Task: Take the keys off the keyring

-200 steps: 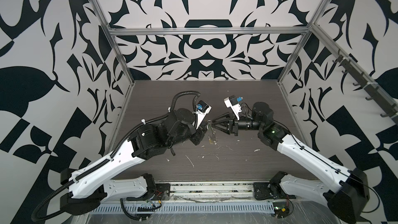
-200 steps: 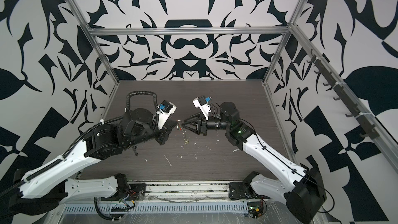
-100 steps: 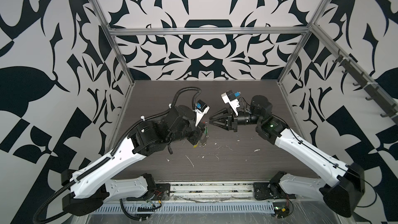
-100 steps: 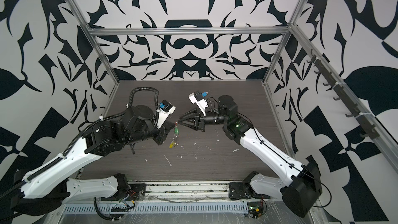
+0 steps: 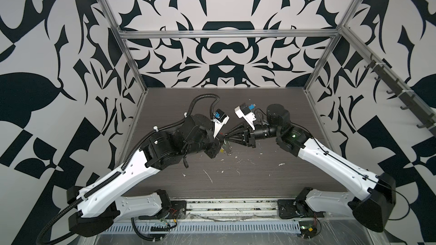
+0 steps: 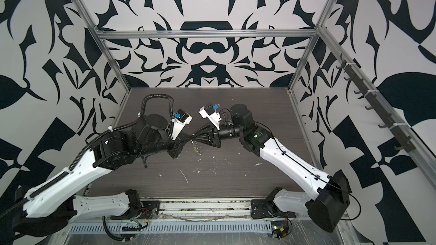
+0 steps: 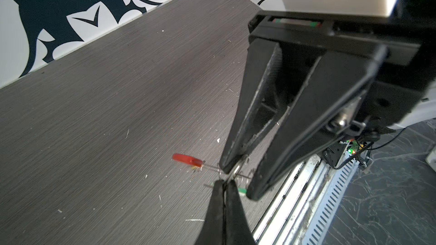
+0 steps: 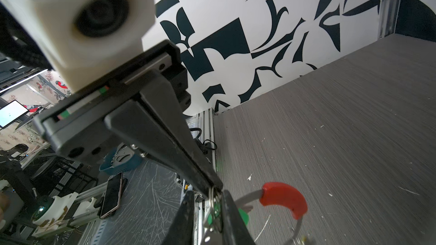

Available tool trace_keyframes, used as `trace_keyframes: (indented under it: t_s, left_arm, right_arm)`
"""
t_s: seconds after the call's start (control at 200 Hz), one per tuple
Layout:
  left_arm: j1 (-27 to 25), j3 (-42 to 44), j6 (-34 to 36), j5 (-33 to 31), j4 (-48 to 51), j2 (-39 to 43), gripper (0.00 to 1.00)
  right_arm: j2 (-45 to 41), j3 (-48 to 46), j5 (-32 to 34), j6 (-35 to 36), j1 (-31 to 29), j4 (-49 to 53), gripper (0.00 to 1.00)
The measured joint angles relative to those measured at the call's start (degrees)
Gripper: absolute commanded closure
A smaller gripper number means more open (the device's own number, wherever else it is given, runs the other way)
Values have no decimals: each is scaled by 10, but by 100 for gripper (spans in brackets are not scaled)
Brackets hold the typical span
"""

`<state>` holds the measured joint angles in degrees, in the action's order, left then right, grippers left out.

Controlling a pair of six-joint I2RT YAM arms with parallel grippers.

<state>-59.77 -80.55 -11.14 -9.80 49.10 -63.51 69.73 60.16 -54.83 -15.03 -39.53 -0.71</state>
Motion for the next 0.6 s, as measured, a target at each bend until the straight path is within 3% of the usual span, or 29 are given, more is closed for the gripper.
trace_keyframes:
  t_s: [0.12, 0.6]
  left_arm:
    - [2, 0, -1, 3, 1, 0, 100]
    - [6, 0, -12, 1, -3, 9, 100]
  right_arm:
    - [1, 1, 5, 7, 0, 6, 100]
    - [-3, -13, 30, -16, -3, -40, 100]
